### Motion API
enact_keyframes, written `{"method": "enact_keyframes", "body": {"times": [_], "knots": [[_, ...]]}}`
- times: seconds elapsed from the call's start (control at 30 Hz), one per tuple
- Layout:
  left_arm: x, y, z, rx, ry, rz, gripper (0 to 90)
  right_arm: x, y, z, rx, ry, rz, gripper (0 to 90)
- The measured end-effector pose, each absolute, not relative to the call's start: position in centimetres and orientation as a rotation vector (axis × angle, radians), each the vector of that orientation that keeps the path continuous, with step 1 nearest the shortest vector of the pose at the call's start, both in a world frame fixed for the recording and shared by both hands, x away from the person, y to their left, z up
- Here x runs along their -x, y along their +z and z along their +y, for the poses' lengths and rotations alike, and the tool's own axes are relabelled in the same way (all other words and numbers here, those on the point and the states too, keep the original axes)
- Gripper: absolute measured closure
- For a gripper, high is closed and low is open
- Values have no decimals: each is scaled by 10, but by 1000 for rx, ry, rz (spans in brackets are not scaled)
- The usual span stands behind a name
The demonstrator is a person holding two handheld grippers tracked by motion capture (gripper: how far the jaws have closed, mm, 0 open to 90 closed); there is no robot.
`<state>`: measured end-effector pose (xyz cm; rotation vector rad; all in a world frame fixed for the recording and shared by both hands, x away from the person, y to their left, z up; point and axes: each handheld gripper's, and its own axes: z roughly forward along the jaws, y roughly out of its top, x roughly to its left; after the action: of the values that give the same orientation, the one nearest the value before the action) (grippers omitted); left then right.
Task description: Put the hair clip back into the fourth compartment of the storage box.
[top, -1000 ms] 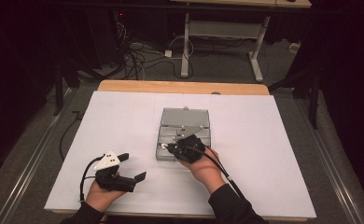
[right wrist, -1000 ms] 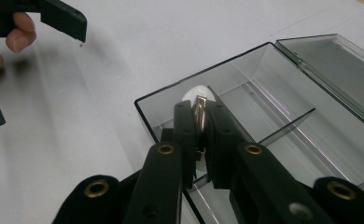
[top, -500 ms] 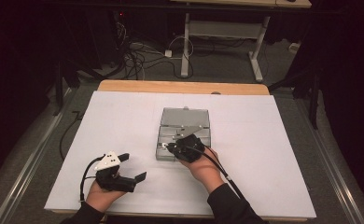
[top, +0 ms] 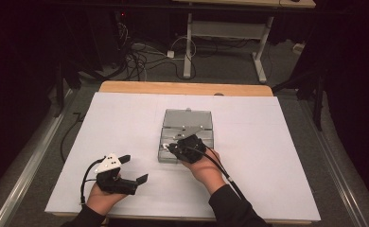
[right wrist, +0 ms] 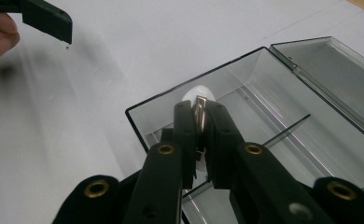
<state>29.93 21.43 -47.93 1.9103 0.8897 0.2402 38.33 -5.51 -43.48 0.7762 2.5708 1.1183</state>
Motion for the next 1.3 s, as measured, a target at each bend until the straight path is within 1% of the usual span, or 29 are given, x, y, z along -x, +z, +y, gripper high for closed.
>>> {"method": "enact_keyframes", "body": {"times": [0.5, 0.8, 0.83, 0.87, 1.1, 1.3], "knots": [[-299, -479, 214, -1910, 243, 885, 0, -384, -434, -53, -775, 1108, 2568, 858], [-299, -478, 215, -1910, 247, 883, 0, -383, -441, -48, -787, 1097, 2596, 845], [-299, -478, 215, -1910, 247, 884, 0, -384, -442, -48, -789, 1107, 2601, 798], [-299, -478, 215, -1910, 248, 885, 0, -384, -442, -48, -791, 1118, 2603, 771], [-298, -476, 216, -1905, 255, 886, 0, -384, -430, -60, -820, 1179, 2577, 658], [-299, -477, 215, -1911, 253, 886, 0, -375, -431, -75, -842, 1229, 2557, 494]]}}
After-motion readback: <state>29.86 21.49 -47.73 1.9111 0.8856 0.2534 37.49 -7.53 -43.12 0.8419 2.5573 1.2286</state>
